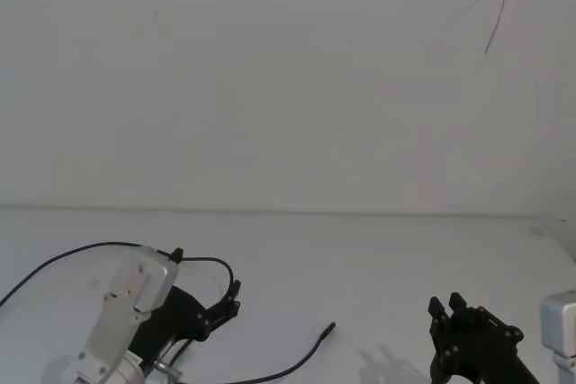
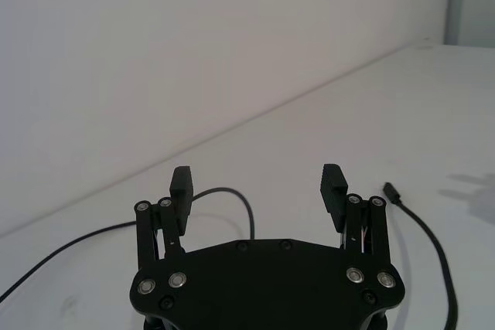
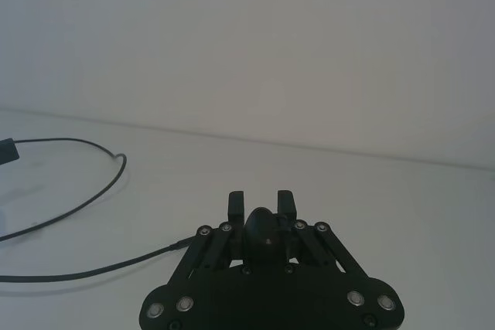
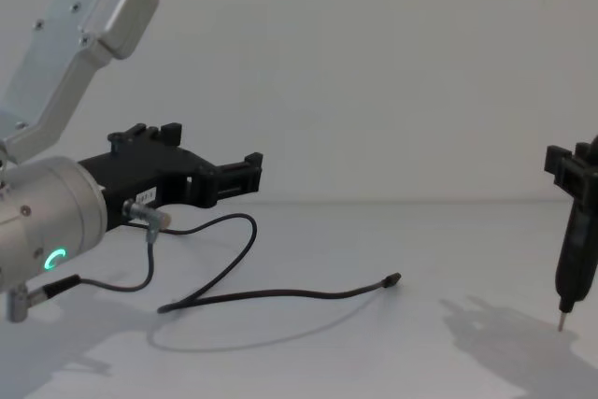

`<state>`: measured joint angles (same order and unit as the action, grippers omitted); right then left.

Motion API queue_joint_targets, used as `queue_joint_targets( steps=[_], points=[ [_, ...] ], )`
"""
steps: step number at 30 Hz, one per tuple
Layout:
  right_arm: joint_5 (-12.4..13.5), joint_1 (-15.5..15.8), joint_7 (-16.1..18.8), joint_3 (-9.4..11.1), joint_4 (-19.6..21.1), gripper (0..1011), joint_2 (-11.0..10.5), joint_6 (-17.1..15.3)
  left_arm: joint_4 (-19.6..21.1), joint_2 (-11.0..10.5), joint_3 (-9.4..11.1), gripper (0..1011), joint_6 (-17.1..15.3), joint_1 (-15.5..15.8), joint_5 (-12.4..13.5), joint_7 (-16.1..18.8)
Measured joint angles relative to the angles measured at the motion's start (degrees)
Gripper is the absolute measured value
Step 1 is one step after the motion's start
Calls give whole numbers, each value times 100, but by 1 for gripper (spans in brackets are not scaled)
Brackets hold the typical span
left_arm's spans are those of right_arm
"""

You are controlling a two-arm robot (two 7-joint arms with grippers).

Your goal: Pick up the data cable with the one hand.

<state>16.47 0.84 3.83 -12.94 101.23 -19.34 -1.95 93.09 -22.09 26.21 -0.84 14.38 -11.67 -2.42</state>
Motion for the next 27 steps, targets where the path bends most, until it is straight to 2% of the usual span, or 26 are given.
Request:
queue_joint_targets(
  steps=[12, 13, 27],
  points=[
    [0, 0, 0, 0, 0, 251, 0, 0, -57, -127, 85, 1001, -13, 268, -136, -630],
    [0, 0, 0, 0, 0, 251, 0, 0, -84, -165, 111, 1001, -21, 344, -175, -812],
    [0, 0, 0, 0, 0, 251, 0, 0, -307, -406, 306, 1001, -91, 850, -400, -2060]
  ],
)
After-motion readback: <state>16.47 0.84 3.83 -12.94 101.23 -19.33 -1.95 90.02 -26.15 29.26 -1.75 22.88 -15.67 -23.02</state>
